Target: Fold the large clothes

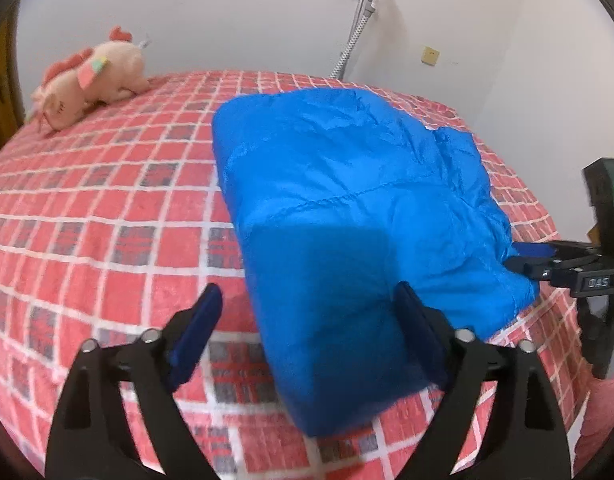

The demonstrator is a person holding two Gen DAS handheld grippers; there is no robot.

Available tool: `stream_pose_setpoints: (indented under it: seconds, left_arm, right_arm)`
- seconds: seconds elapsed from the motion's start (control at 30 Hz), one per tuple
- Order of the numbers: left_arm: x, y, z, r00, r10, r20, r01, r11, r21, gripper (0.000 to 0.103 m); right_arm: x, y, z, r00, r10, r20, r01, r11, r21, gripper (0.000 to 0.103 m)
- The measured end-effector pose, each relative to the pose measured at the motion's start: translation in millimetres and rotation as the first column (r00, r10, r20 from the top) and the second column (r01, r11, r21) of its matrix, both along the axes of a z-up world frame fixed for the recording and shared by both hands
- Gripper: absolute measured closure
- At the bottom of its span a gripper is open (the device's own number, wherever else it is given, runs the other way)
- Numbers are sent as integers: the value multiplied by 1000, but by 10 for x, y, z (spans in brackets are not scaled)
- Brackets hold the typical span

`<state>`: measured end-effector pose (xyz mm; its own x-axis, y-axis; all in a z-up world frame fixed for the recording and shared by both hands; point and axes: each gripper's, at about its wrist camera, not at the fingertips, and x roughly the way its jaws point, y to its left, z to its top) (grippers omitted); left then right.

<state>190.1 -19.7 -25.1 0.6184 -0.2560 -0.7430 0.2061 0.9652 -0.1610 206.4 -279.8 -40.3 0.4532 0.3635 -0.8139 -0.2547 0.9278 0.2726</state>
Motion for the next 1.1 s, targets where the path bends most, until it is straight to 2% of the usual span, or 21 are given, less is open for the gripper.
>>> stream_pose_setpoints:
  seconds: [0.07,0.13,0.23,0.33,0.5,0.73,1.1]
  left_arm:
    - [-88,-25,49,1000,17,8,-18,999,27,13]
    - [-193,-46,77,1000,23,15,-23,999,40,12]
    - [-328,-85,88,999,41,11,-42,997,63,7]
    - [-458,-123,90,998,59,22,-61,994,93,6]
    - [-645,-156,112,997,75,11,-76,994,77,6]
    - [-867,-142,144,994,107,6,-107,991,77,6]
    - [-1204,-170,265,992,115,44,-119,989,87,6]
  right_arm:
    - [-142,18,86,999,-16,41,17,999,-38,16]
    - [-227,43,118,998,-20,56,24,998,-62,13]
    - [-395,90,112,999,9,40,-7,999,-46,10]
    - [-536,149,92,999,15,43,-12,997,-71,8]
    - [-748,172,84,999,10,54,-8,999,-38,6]
    - [-970,162,108,997,-3,72,5,999,-38,5]
    - [-1319,205,235,994,7,108,-3,999,-38,5]
